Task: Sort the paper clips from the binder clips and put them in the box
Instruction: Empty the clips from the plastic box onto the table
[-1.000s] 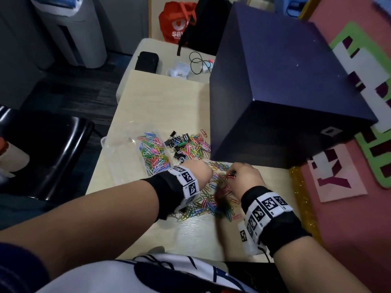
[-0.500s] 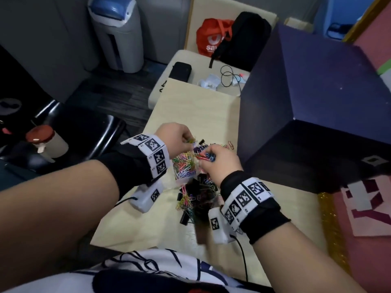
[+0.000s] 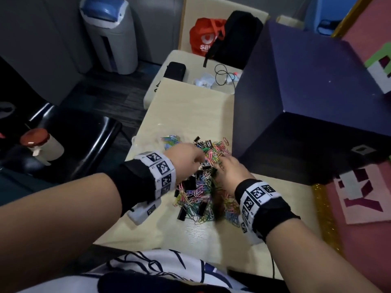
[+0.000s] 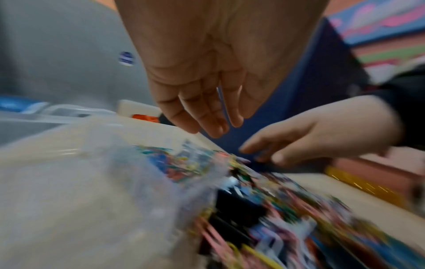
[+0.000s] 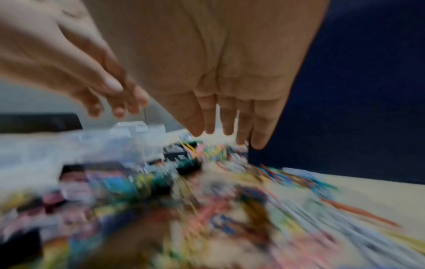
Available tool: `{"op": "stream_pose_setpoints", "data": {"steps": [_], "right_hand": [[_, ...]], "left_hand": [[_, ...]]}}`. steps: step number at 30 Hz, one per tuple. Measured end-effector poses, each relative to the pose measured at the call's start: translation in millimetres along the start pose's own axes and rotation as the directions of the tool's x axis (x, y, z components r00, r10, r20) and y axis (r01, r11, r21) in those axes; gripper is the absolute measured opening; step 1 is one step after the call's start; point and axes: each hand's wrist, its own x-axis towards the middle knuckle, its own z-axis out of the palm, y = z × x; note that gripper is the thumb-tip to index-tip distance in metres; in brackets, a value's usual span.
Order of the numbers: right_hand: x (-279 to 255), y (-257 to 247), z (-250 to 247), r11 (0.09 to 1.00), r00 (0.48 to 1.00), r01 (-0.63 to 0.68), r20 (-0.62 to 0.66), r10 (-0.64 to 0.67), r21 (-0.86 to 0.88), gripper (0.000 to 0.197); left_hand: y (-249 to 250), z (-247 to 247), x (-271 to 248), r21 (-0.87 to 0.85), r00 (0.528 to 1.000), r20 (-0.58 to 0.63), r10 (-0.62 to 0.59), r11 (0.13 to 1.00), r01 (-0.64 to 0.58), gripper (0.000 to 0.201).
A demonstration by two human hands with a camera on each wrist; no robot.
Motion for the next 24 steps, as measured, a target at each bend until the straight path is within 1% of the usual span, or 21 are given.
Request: {"op": "stream_pose_setpoints", "data": {"steps": [1, 2, 3, 4, 6, 8, 10, 11, 12, 13, 14, 15, 17, 18, 19, 20, 21, 22, 24], "right_hand": [[-1, 7, 6, 0.999, 0.998, 0.041, 0.047, -0.039, -0.035, 0.065], [-3, 13, 11, 0.996, 0.994, 0.067, 0.088, -0.062, -0.062, 0.068], [-7, 17, 15, 0.994, 0.992, 0.073, 0.113, -0.063, -0.080, 0.067], [-11, 22, 18, 0.994, 0.991, 0.066, 0.119, -0.056, -0.088, 0.064], [-20, 28, 23, 0.995, 0.993, 0.048, 0.110, -0.038, -0.090, 0.060], [-29, 34, 24, 0.995, 0.993, 0.039, 0.118, -0.029, -0.087, 0.057], [-35, 40, 22, 0.998, 0.994, 0.028, 0.103, -0.023, -0.051, 0.049], [-38, 45, 19, 1.000, 0.997, 0.005, 0.072, -0.003, -0.025, 0.045], [-41, 49, 16, 0.999, 0.999, -0.036, 0.031, 0.036, -0.001, 0.043], [-45, 53, 12, 0.996, 0.996, -0.089, -0.005, 0.089, 0.015, 0.046], [-48, 58, 9, 0.987, 0.987, -0.158, -0.020, 0.158, 0.014, 0.055], [-52, 62, 7, 0.973, 0.973, -0.232, -0.005, 0.232, -0.005, 0.068], [-60, 66, 7, 0.934, 0.931, -0.352, 0.080, 0.356, -0.052, 0.094], [-63, 66, 10, 0.924, 0.915, -0.380, 0.123, 0.383, -0.047, 0.105], [-64, 65, 15, 0.923, 0.911, -0.385, 0.151, 0.384, -0.023, 0.115], [-63, 63, 20, 0.928, 0.917, -0.372, 0.156, 0.366, 0.009, 0.120], [-62, 61, 24, 0.937, 0.931, -0.346, 0.141, 0.337, 0.042, 0.121], [-59, 58, 28, 0.946, 0.945, -0.315, 0.118, 0.305, 0.072, 0.116], [-56, 53, 32, 0.959, 0.965, -0.258, 0.070, 0.251, 0.121, 0.091]], "left_hand": [[9, 7, -1, 0.062, 0.996, 0.047, 0.072, 0.995, -0.074, 0.030], [18, 14, -1, 0.131, 0.987, 0.091, 0.132, 0.981, -0.143, 0.031], [25, 21, -2, 0.207, 0.977, 0.124, 0.174, 0.958, -0.197, 0.032], [31, 26, -1, 0.288, 0.970, 0.148, 0.191, 0.930, -0.227, 0.032], [37, 35, 2, 0.430, 0.967, 0.193, 0.166, 0.872, -0.235, 0.032], [37, 42, 7, 0.500, 0.961, 0.261, 0.090, 0.839, -0.214, 0.034], [35, 48, 9, 0.536, 0.952, 0.304, 0.036, 0.820, -0.202, 0.037], [34, 50, 10, 0.541, 0.953, 0.301, 0.032, 0.818, -0.198, 0.038], [32, 51, 11, 0.538, 0.957, 0.290, 0.033, 0.821, -0.191, 0.038], [32, 51, 12, 0.533, 0.960, 0.278, 0.033, 0.826, -0.183, 0.039], [32, 51, 12, 0.528, 0.962, 0.271, 0.035, 0.830, -0.179, 0.040], [35, 50, 13, 0.521, 0.962, 0.268, 0.044, 0.833, -0.183, 0.041], [45, 49, 14, 0.494, 0.960, 0.268, 0.077, 0.845, -0.206, 0.041], [51, 50, 14, 0.477, 0.957, 0.271, 0.101, 0.850, -0.224, 0.040], [58, 53, 13, 0.467, 0.951, 0.282, 0.124, 0.848, -0.249, 0.042], [63, 56, 12, 0.464, 0.943, 0.303, 0.134, 0.844, -0.269, 0.046], [67, 59, 12, 0.470, 0.935, 0.333, 0.123, 0.838, -0.278, 0.053], [69, 63, 12, 0.483, 0.928, 0.359, 0.103, 0.830, -0.279, 0.060], [70, 69, 12, 0.500, 0.925, 0.371, 0.086, 0.821, -0.277, 0.064]]}}
